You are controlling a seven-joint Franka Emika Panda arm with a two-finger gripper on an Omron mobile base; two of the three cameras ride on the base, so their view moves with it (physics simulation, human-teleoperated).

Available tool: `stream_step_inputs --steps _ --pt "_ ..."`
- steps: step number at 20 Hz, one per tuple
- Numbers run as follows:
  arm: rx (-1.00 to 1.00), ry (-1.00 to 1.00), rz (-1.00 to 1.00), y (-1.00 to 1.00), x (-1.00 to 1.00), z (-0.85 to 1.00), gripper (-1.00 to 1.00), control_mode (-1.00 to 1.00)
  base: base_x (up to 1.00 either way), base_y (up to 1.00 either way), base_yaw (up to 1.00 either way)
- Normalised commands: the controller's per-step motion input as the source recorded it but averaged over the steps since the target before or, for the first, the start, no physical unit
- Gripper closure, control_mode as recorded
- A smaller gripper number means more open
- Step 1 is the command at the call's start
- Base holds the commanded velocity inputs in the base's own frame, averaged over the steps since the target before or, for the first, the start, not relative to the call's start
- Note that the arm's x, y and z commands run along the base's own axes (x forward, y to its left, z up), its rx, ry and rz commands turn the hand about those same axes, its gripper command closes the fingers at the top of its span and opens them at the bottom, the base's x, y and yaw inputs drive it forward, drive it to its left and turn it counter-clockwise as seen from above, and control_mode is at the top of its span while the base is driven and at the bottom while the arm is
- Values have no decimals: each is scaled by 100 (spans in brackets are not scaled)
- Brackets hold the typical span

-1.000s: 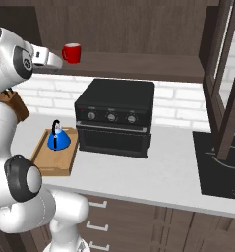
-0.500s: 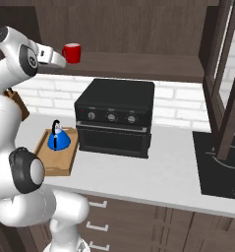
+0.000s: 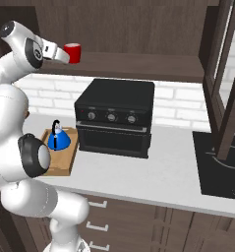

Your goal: Pick the kettle from the counter and place it on the tray. Then pick the mug from the cabinet and place it on the tray. Then close the cabinet doors.

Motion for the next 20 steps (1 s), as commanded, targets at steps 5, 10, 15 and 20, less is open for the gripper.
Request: stream_step_inputs --steps 5,10,15,20 --pt "0 2 -5 0 26 6 -100 -100 0 0 0" --pt "0 0 -3 0 22 0 -100 -100 0 0 0" --pt "0 0 -2 0 18 0 -100 -100 0 0 0" --pt "0 0 0 0 26 0 -100 -100 0 0 0"
